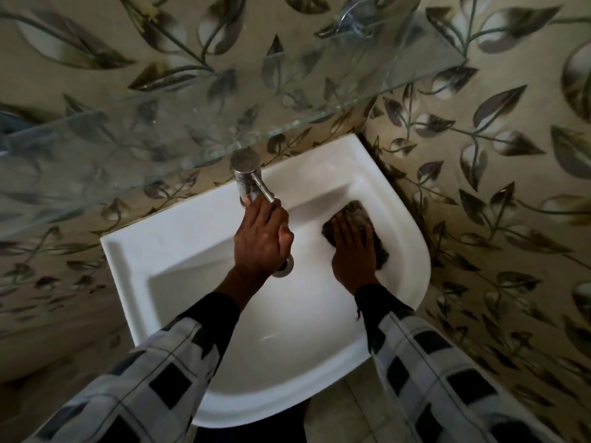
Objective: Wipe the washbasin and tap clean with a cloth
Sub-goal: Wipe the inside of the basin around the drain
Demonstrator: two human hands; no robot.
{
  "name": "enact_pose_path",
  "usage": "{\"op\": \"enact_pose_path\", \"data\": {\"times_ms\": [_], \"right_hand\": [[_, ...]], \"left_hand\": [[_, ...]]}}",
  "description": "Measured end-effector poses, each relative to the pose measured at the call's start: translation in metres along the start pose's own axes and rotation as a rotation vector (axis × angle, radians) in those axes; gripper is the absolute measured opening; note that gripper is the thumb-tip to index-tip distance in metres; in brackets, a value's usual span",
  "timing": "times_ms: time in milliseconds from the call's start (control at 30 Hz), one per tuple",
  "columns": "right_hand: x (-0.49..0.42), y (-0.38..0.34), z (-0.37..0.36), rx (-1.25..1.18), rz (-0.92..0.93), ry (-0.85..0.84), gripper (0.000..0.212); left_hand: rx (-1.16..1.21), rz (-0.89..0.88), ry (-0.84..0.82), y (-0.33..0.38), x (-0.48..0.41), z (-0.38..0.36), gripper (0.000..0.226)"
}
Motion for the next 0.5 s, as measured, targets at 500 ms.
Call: {"op": "enact_pose_path", "data": {"times_ms": [500], "right_hand": [[0.004,-0.005,0.010,0.013,0.024,0.119,0.062]], "left_hand": [[-0.012,0.002,-0.015,-0.001,0.000,-0.002,0.027]]}}
Point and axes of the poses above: each hand's wrist, its own x-axis away from the middle knuckle, its own z-axis out of the back of the hand, y = z × x, the point moved 9 cm from there along -x, towards the middle knuckle, and after that the axes turned 8 degrees about -z, right-handed, at the moved point
